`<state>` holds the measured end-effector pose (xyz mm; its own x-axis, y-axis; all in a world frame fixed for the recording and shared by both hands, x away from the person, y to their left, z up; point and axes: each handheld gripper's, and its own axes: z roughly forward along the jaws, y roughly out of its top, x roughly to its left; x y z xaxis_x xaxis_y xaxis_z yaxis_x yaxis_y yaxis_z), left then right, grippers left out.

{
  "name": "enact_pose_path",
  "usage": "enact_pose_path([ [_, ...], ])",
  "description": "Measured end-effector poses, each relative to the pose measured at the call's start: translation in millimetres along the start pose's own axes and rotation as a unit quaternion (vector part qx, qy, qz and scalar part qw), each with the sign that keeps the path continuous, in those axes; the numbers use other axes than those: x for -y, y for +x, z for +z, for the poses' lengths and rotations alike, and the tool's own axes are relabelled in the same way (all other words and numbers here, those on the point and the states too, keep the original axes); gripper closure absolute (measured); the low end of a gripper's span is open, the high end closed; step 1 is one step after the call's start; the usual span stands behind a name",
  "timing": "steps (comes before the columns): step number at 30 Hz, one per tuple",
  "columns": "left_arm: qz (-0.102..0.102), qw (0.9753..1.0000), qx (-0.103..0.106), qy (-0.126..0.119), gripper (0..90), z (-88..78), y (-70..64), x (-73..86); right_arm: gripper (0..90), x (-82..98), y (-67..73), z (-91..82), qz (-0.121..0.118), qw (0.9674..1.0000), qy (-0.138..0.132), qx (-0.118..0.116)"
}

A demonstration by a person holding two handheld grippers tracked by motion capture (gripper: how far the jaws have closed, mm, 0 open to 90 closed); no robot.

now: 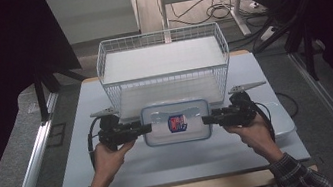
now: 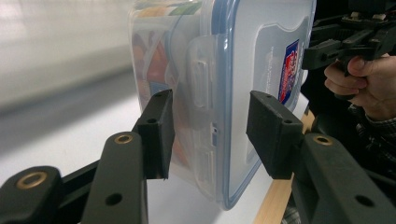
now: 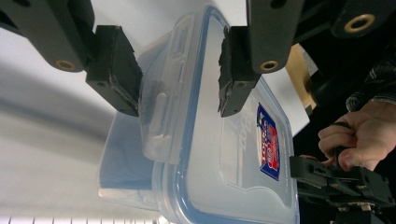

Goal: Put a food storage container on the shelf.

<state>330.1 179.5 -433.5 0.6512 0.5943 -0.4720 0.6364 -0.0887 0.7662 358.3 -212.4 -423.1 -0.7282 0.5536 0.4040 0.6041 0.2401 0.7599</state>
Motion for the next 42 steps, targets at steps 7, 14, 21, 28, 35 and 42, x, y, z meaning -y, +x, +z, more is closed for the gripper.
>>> enact_pose_path([
  [7,0.017,0.9997,-0.008,-0.015,52.3,-9.8,-4.1,-30.5,50.7,-33.6,3.5,-7.8,-0.017,0.9995,-0.027,0.003],
  [14,0.021,0.9992,-0.013,-0.031,52.2,-19.5,-6.1,-59.3,50.5,-61.0,5.5,-12.4,-0.029,0.9988,-0.039,0.004],
  [21,0.028,0.9989,-0.016,-0.035,52.3,-27.9,-6.2,-85.4,50.0,-92.8,8.0,-16.3,-0.041,0.9980,-0.047,0.008],
  [28,0.035,0.9982,-0.016,-0.046,52.4,-36.6,-1.9,-111.5,49.8,-121.3,9.9,-17.3,-0.049,0.9973,-0.054,0.012],
  [35,0.044,0.9976,-0.015,-0.051,52.3,-41.9,3.0,-137.9,49.8,-149.3,10.6,-19.6,-0.052,0.9966,-0.062,0.016],
  [42,0.036,0.9976,-0.012,-0.058,52.3,-39.9,11.1,-156.2,49.3,-170.5,6.2,-20.0,-0.051,0.9959,-0.071,0.023],
])
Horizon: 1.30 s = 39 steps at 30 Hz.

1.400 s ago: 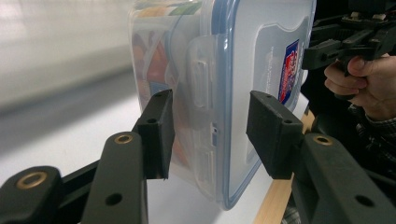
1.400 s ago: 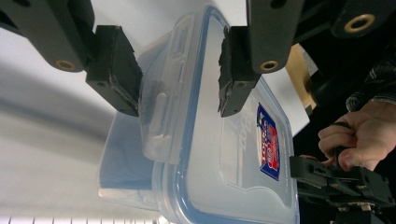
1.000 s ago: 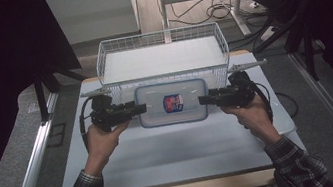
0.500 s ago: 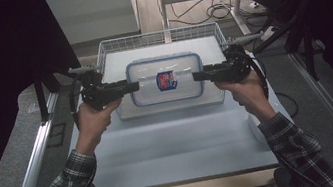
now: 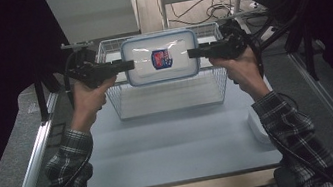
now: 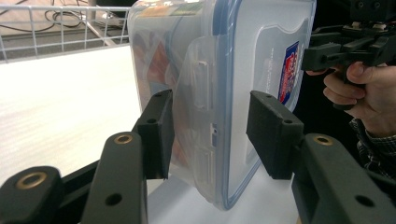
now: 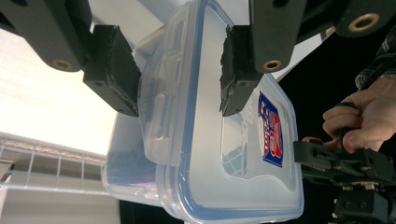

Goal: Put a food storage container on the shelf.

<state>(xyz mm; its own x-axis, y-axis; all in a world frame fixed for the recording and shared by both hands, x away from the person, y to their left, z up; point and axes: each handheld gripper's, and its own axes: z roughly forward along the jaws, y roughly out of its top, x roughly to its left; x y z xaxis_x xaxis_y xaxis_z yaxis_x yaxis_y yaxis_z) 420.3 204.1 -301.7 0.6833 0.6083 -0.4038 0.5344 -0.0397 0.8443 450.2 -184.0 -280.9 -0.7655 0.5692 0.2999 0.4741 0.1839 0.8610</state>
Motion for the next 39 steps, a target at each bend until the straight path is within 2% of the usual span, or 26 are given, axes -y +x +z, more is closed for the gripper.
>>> enact_pose_path([
  [7,-0.014,0.9999,0.001,0.000,52.0,8.4,14.5,-7.9,49.0,-13.1,-11.3,8.7,0.011,0.9999,-0.003,0.006],
  [18,-0.038,0.9991,-0.004,0.017,50.9,24.4,32.0,-8.6,48.5,-9.2,-31.0,23.9,0.033,0.9993,0.012,0.010],
  [22,-0.047,0.9988,0.009,-0.001,51.4,25.0,36.1,-4.0,48.3,-6.8,-35.1,25.2,0.037,0.9993,0.010,0.005],
  [24,-0.046,0.9988,0.012,-0.007,51.3,25.1,37.3,-2.1,48.0,-6.7,-35.8,25.7,0.036,0.9993,0.008,0.004],
  [27,-0.035,0.9994,0.008,-0.003,50.0,26.9,38.1,0.3,47.2,-7.1,-35.3,26.6,0.034,0.9994,0.009,0.008],
  [31,-0.040,0.9992,0.003,-0.007,49.5,28.8,37.4,2.0,46.5,-6.9,-36.1,28.3,0.036,0.9993,0.007,0.010],
  [36,-0.036,0.9993,-0.003,-0.004,48.9,29.2,36.7,1.3,45.8,-7.4,-38.3,29.4,0.040,0.9991,0.005,0.010],
  [39,-0.041,0.9990,-0.016,0.005,46.7,31.7,38.2,0.7,44.6,-6.8,-39.5,30.9,0.046,0.9988,0.005,0.016],
])
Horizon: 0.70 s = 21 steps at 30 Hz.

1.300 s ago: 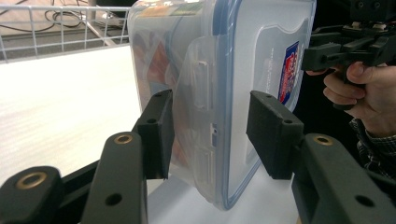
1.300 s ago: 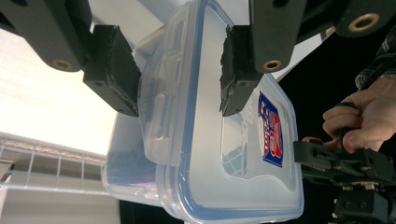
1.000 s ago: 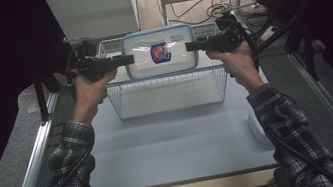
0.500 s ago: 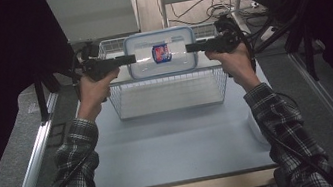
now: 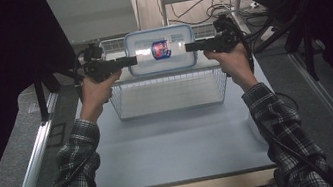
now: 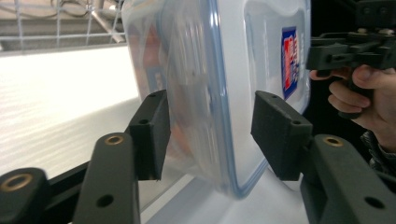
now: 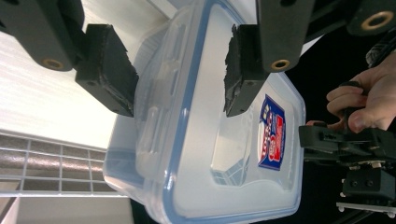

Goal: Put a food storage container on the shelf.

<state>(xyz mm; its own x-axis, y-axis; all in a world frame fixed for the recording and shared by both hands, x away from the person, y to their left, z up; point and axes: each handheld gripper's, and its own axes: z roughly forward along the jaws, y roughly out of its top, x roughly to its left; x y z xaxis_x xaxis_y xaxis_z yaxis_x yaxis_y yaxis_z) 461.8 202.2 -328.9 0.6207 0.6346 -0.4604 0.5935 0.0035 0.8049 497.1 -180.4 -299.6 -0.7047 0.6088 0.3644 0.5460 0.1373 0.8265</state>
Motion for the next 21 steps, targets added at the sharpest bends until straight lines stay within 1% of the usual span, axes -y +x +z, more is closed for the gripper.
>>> enact_pose_path([
  [1,0.007,0.9999,-0.008,0.010,48.4,2.7,1.0,0.5,43.4,0.1,-0.5,0.7,0.002,1.0000,0.001,0.001],
  [2,0.007,0.9998,-0.013,0.014,51.2,4.3,0.8,0.8,40.1,0.4,-0.9,2.8,0.006,0.9999,0.005,0.008],
  [3,-0.002,0.9999,-0.015,0.000,50.1,5.1,3.0,1.5,38.2,0.5,-1.4,3.8,0.009,0.9999,0.008,0.012],
  [4,-0.010,0.9999,-0.005,0.003,51.7,6.1,5.3,0.5,38.2,0.9,-3.8,5.7,0.022,0.9997,0.008,0.012],
  [5,-0.010,0.9999,-0.002,0.005,51.5,6.5,6.3,0.1,38.9,0.9,-7.2,6.3,0.029,0.9995,0.004,0.005],
  [8,-0.006,1.0000,-0.002,0.007,51.5,6.3,5.9,-0.3,39.3,-0.2,-11.0,7.4,0.038,0.9993,0.003,0.000],
  [10,-0.004,1.0000,-0.005,0.006,51.4,6.1,5.2,-0.8,38.1,-1.2,-11.2,8.3,0.042,0.9991,0.004,0.004],
  [11,-0.004,1.0000,-0.005,0.005,51.1,6.2,5.2,-0.9,36.2,-1.7,-10.0,8.6,0.041,0.9991,0.002,0.015],
  [13,-0.006,1.0000,-0.005,0.002,50.4,6.7,5.6,-1.4,35.1,-2.5,-7.2,8.8,0.025,0.9989,0.001,0.040],
  [14,-0.008,1.0000,-0.005,-0.001,49.3,7.5,5.9,-1.6,35.7,-2.6,-5.7,9.3,0.016,0.9986,0.004,0.050],
  [15,-0.011,0.9999,-0.006,-0.003,47.8,8.1,5.7,-1.9,37.3,-2.3,-3.6,9.7,0.004,0.9979,0.003,0.065],
  [16,-0.011,0.9999,-0.007,-0.004,47.0,8.3,6.1,-2.3,39.3,-2.0,-2.4,9.8,-0.002,0.9975,0.002,0.071],
  [18,-0.013,0.9998,-0.013,-0.010,46.0,8.3,6.9,-3.7,45.7,-1.6,-1.2,10.1,-0.010,0.9971,-0.001,0.076],
  [19,-0.014,0.9997,-0.014,-0.012,45.7,8.6,7.7,-4.8,49.9,-1.5,-1.0,10.3,-0.008,0.9974,-0.004,0.072],
  [20,-0.015,0.9997,-0.016,-0.013,45.4,9.0,8.2,-5.9,51.4,-1.6,-1.1,10.6,-0.005,0.9977,-0.008,0.067],
  [21,-0.012,0.9996,-0.019,-0.014,45.2,9.1,8.3,-6.6,51.6,-2.3,-0.9,11.3,-0.003,0.9975,-0.009,0.069],
])
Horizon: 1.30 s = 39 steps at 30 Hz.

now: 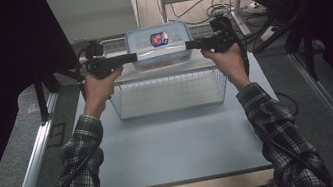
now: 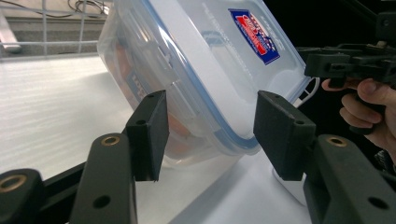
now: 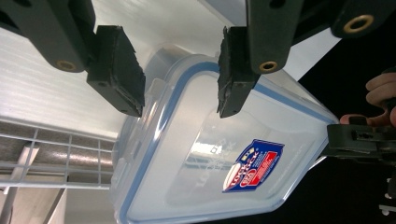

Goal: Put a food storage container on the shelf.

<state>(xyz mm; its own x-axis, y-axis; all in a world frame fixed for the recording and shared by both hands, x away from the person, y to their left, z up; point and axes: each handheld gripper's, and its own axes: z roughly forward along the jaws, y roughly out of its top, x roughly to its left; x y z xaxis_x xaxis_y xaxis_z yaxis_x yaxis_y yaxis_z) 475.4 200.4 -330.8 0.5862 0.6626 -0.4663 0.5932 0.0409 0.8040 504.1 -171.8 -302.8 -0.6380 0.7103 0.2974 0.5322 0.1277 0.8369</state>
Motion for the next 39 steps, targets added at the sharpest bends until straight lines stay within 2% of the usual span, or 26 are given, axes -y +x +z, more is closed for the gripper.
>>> enact_pose_path([
  [5,0.010,0.9993,-0.034,-0.012,45.3,-0.9,0.6,-5.2,52.5,-1.8,1.9,0.5,0.000,1.0000,-0.005,0.004],
  [10,0.015,0.9992,-0.035,-0.011,46.0,1.1,-0.2,-7.0,52.9,-3.0,3.0,1.2,-0.008,0.9999,-0.007,0.009],
  [13,0.038,0.9979,-0.051,-0.010,45.7,-0.5,-5.7,-7.7,52.9,-2.8,2.6,0.5,-0.011,0.9999,-0.009,0.009],
  [16,0.059,0.9974,-0.039,-0.011,39.1,-2.8,-13.8,-6.1,46.5,-2.0,3.6,-3.6,-0.022,0.9996,-0.016,0.006],
  [19,0.089,0.9949,-0.046,0.000,32.5,-4.1,-20.7,-3.0,40.8,-1.0,4.6,-9.3,-0.031,0.9992,-0.025,0.002],
  [25,0.108,0.9926,-0.053,0.011,23.7,-6.7,-28.8,11.9,30.2,7.6,8.5,-16.3,-0.048,0.9987,-0.016,-0.012],
  [29,0.112,0.9924,-0.049,0.013,19.3,-12.2,-29.8,22.3,25.4,15.4,10.7,-19.3,-0.060,0.9981,-0.013,-0.013],
  [32,0.127,0.9906,-0.047,0.017,16.5,-16.3,-33.3,30.1,22.9,21.5,12.3,-21.4,-0.069,0.9974,-0.012,-0.015],
  [39,0.144,0.9883,-0.038,0.031,10.3,-21.1,-41.9,54.3,15.9,39.8,18.5,-23.7,-0.092,0.9956,-0.007,-0.014],
])
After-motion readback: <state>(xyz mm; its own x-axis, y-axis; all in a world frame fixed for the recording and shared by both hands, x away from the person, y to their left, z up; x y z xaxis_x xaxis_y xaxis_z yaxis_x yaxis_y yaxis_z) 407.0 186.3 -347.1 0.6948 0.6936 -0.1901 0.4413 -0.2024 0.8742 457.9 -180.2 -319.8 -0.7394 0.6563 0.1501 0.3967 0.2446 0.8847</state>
